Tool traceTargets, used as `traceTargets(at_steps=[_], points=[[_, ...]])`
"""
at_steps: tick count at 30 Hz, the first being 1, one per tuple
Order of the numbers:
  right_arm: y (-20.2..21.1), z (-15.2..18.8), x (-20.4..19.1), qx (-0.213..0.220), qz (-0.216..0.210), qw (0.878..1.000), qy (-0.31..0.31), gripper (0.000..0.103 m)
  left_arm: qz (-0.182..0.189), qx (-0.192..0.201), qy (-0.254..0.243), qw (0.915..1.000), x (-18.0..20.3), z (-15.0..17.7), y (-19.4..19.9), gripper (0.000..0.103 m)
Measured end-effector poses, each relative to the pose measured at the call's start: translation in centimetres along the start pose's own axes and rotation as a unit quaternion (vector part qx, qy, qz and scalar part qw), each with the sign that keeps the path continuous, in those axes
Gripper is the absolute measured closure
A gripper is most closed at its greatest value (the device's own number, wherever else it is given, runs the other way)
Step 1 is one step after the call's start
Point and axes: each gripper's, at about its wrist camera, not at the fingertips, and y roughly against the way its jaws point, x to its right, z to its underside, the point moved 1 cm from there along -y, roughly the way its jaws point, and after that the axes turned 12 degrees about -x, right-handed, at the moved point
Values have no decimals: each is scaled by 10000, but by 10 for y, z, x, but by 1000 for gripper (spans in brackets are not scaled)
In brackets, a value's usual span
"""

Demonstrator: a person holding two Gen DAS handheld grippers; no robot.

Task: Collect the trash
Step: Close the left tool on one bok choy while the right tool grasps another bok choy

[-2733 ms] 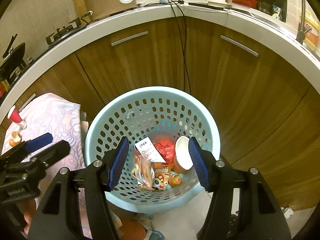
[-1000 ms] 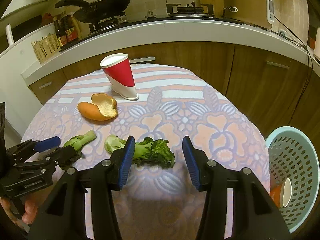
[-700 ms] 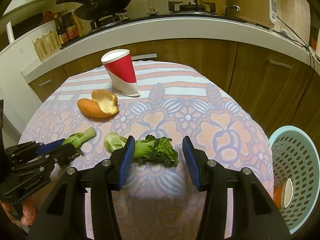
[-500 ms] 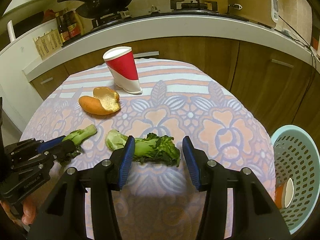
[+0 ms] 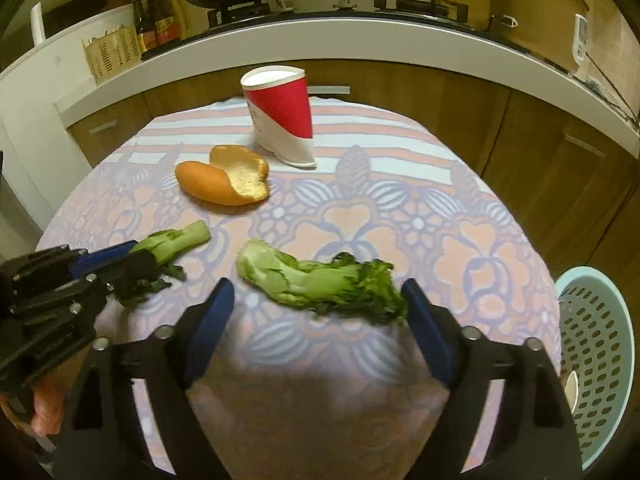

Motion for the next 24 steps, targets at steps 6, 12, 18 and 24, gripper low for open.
traceTargets(at_steps=[6,12,18,24], points=[[-10,-9,-9,-193,236,9994,-189,21,63,21,65,10000,-2,0,2,86],[-20,-10,-13,-197,497,9981,-310,27,102,6,79,9999,-3,1,3,86],[-15,-8,-5,-101,481,9980,-395,47,125,30,76,9999,-2,1,3,86],[-7,-6,-4,77,384,9985,-393,48,113,75,77,9999,-1,2,5,86]])
